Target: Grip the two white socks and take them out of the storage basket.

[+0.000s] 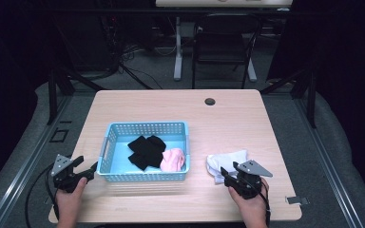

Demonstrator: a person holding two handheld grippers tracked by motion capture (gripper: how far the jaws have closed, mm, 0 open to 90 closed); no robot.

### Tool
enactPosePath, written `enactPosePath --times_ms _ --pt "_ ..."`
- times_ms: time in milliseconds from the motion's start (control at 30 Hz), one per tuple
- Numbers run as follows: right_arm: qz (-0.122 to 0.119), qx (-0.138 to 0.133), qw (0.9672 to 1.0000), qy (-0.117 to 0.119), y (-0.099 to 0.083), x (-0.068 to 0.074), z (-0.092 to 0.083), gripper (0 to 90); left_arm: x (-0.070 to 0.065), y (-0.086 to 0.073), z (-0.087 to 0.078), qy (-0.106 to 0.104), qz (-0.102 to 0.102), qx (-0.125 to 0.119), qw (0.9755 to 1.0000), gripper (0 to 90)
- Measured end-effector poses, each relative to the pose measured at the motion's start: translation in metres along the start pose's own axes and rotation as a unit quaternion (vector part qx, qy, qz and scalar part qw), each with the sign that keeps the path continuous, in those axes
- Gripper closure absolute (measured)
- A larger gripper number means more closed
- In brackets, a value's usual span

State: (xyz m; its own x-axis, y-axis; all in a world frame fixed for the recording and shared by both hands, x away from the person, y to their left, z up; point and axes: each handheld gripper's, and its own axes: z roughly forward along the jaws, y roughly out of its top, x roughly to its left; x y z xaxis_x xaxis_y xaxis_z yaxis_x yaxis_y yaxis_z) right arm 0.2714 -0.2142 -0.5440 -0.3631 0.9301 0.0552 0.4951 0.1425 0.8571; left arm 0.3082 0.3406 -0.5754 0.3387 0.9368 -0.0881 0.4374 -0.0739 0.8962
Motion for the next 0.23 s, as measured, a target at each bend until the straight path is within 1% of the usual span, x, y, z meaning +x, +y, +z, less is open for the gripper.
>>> enactPosePath --times_ms 33,100,233 --pt "0.019 -0.002 0.9998 -0.003 -0.001 -0.004 0.001 46.1 0.000 0.000 0.000 0.000 0.000 0.000 1.0000 24.7" --pt "0.034 -0.006 0.9994 -0.004 -0.002 -0.009 0.000 45.9 0.001 0.000 0.000 0.000 -0.001 -0.001 1.0000 24.7" --pt "0.061 -0.007 0.9979 -0.017 -0.004 -0.018 -0.002 45.2 0.001 0.000 0.000 0.000 -0.002 -0.001 1.0000 24.7"
